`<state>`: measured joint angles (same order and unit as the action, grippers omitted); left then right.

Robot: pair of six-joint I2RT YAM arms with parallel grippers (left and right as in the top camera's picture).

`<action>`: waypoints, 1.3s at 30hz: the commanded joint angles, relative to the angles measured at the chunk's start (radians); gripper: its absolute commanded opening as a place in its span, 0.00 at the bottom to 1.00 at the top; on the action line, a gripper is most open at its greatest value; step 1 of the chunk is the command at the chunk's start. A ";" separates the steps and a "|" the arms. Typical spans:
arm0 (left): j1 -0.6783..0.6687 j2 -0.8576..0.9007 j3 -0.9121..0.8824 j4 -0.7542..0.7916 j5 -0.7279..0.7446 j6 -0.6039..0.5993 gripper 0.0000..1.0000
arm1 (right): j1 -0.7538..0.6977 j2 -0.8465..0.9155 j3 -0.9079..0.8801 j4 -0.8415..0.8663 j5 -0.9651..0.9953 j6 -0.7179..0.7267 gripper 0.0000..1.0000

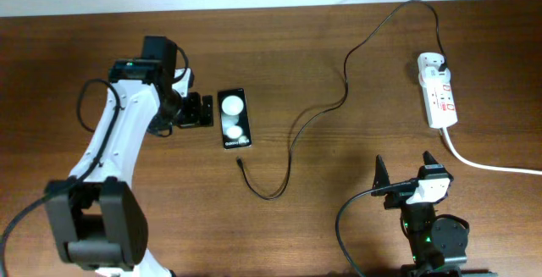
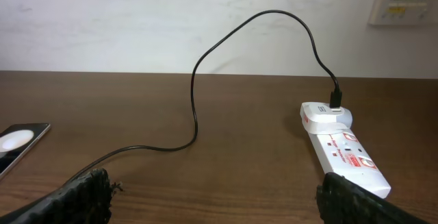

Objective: Plug charger to phone and switch on socket
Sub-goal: 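Move the left gripper forward over the black phone, then lower the left gripper and grasp the black phone's top edge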

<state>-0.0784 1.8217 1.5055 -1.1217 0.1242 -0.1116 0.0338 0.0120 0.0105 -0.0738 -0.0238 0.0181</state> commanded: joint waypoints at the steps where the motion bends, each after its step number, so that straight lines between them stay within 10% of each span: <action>1: -0.012 0.048 0.014 -0.001 0.011 0.016 0.99 | 0.005 -0.007 -0.005 -0.005 0.002 -0.003 0.99; 39: -0.033 0.151 -0.050 0.161 0.011 -0.141 0.99 | 0.005 -0.006 -0.005 -0.005 0.002 -0.003 0.99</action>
<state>-0.0921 1.9602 1.4685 -0.9943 0.1242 -0.1646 0.0338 0.0120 0.0105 -0.0738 -0.0238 0.0181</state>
